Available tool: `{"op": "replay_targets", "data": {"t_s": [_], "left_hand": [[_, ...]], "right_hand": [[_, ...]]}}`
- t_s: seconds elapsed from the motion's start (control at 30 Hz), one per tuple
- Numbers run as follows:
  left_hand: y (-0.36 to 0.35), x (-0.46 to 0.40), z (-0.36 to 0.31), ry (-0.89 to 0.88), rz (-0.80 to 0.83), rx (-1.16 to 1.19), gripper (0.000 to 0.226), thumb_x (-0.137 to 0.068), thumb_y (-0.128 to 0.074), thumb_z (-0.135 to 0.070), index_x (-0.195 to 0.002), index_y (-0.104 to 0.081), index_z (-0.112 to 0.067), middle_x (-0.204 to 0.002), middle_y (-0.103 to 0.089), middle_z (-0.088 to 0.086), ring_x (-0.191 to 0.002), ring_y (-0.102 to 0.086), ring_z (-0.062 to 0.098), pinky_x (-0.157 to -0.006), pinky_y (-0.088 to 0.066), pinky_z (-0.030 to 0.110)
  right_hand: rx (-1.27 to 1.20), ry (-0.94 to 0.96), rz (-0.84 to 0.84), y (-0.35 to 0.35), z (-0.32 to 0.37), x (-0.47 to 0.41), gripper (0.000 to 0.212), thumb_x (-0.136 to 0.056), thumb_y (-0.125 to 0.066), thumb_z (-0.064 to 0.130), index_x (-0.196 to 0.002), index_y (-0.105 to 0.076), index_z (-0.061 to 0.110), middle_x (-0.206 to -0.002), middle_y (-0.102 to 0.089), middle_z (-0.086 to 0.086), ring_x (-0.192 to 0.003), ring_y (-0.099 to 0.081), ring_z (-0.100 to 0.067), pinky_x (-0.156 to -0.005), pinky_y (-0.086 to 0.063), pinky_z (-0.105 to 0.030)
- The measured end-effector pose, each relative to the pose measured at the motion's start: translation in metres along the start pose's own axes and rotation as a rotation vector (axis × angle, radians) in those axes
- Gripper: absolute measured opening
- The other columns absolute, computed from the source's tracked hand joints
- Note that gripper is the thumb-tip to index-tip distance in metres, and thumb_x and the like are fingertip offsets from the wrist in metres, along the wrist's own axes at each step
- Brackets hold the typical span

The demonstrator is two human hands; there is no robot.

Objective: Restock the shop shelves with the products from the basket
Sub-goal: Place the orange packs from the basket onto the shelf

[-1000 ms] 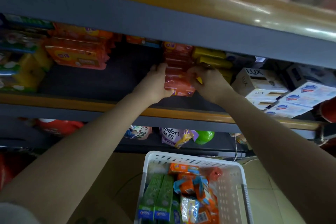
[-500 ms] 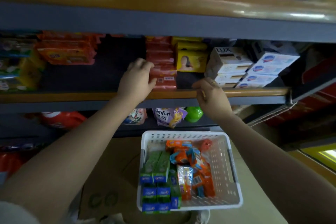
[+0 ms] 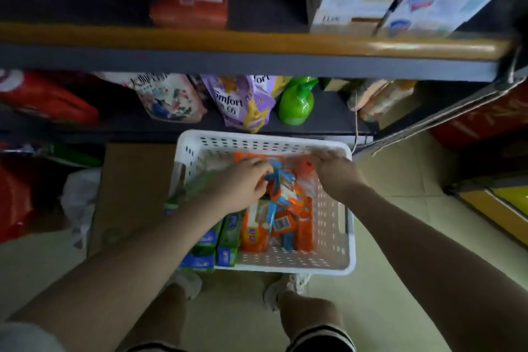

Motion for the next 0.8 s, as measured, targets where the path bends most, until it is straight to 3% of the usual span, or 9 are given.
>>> {"op": "replay_targets", "data": {"t_s": [0.07,0.13,0.27,0.37,0.43,0.53,0.6,0.7,0.8], "left_hand": [[-0.014,-0.005,0.002,0.048,-0.026,-0.042,0.032,-0.093,-0.045,-0.021,-0.124,-0.05,-0.014,-0.131,-0.049,0.002,-0.113,-0.053,0.021,-0.087,-0.046,0.034],[-0.023,-0.005,0.002,0.058,-0.08,-0.076,0.032,-0.092,-0.046,-0.023,-0.123,-0.051,-0.016,-0.128,-0.051,0.001,-0.107,-0.056,0.02,-0.081,-0.049,0.034],[-0.034,0.003,0.006,0.114,-0.087,-0.044,0.03,-0.092,-0.048,-0.023,-0.121,-0.052,-0.016,-0.123,-0.054,0.0,-0.097,-0.057,0.016,-0.072,-0.046,0.026],[-0.028,0.012,0.011,0.18,-0.099,0.004,0.029,-0.092,-0.05,-0.022,-0.12,-0.054,-0.016,-0.123,-0.056,0.0,-0.099,-0.058,0.015,-0.079,-0.05,0.029],[-0.016,0.019,0.013,0.199,-0.131,0.023,0.029,-0.092,-0.05,-0.022,-0.12,-0.054,-0.015,-0.123,-0.057,0.0,-0.099,-0.06,0.015,-0.079,-0.049,0.027],[0.007,0.03,0.016,0.234,-0.116,0.064,0.031,-0.093,-0.048,-0.021,-0.123,-0.052,-0.015,-0.122,-0.057,0.001,-0.097,-0.059,0.017,-0.076,-0.046,0.028],[0.025,0.037,0.017,0.234,-0.091,0.071,0.031,-0.093,-0.048,-0.021,-0.124,-0.051,-0.015,-0.121,-0.057,0.003,-0.097,-0.057,0.018,-0.075,-0.044,0.029],[0.066,0.047,0.02,0.215,-0.136,0.031,0.029,-0.092,-0.05,-0.021,-0.12,-0.053,-0.013,-0.118,-0.058,0.004,-0.095,-0.058,0.019,-0.073,-0.044,0.029],[0.126,0.057,0.031,0.192,-0.301,0.003,0.027,-0.09,-0.052,-0.017,-0.116,-0.057,-0.01,-0.113,-0.062,0.007,-0.094,-0.061,0.026,-0.075,-0.05,0.035]], "right_hand": [[0.148,0.13,-0.011,-0.008,0.011,-0.016,0.051,-0.095,-0.032,0.009,-0.144,-0.024,0.02,-0.15,-0.029,-0.004,-0.136,-0.031,-0.027,-0.106,-0.03,-0.044],[0.3,0.218,-0.02,-0.018,0.019,-0.027,0.052,-0.095,-0.034,0.012,-0.145,-0.021,0.014,-0.148,-0.031,-0.007,-0.135,-0.031,-0.029,-0.107,-0.03,-0.046],[0.535,0.271,-0.052,-0.031,0.023,-0.032,0.044,-0.094,-0.041,0.013,-0.137,-0.034,0.004,-0.138,-0.043,-0.013,-0.125,-0.041,-0.031,-0.103,-0.037,-0.043],[0.424,0.212,-0.05,-0.017,0.024,-0.029,0.033,-0.093,-0.041,0.01,-0.126,-0.047,0.006,-0.124,-0.055,-0.012,-0.114,-0.053,-0.029,-0.086,-0.045,-0.039],[0.104,0.084,-0.116,0.002,0.011,-0.022,0.027,-0.092,-0.045,0.014,-0.117,-0.055,0.01,-0.11,-0.063,-0.009,-0.101,-0.06,-0.03,-0.073,-0.046,-0.034],[-0.581,-0.045,-0.118,0.033,-0.012,0.004,0.033,-0.084,-0.064,0.032,-0.104,-0.058,0.007,-0.092,-0.063,-0.012,-0.088,-0.058,-0.03,-0.069,-0.041,-0.029],[-0.995,-0.075,-0.139,0.065,-0.014,0.027,0.024,-0.077,-0.073,0.026,-0.089,-0.06,0.011,-0.08,-0.06,-0.004,-0.077,-0.055,-0.02,-0.066,-0.037,-0.027],[-1.601,0.015,-0.057,0.114,0.016,0.052,0.011,-0.082,-0.067,0.01,-0.088,-0.06,0.015,-0.08,-0.066,0.001,-0.077,-0.063,-0.013,-0.075,-0.05,-0.025],[-1.975,0.05,0.032,0.154,0.052,0.055,0.011,-0.089,-0.056,0.012,-0.1,-0.058,0.012,-0.088,-0.069,-0.006,-0.082,-0.066,-0.021,-0.084,-0.054,-0.039]]}}
Point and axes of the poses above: each hand's wrist, its own x-axis away from the middle knuckle, its own y-axis out of the back of the hand, z = x × y, the point moved 6 cm from there along -x, towards the middle knuckle
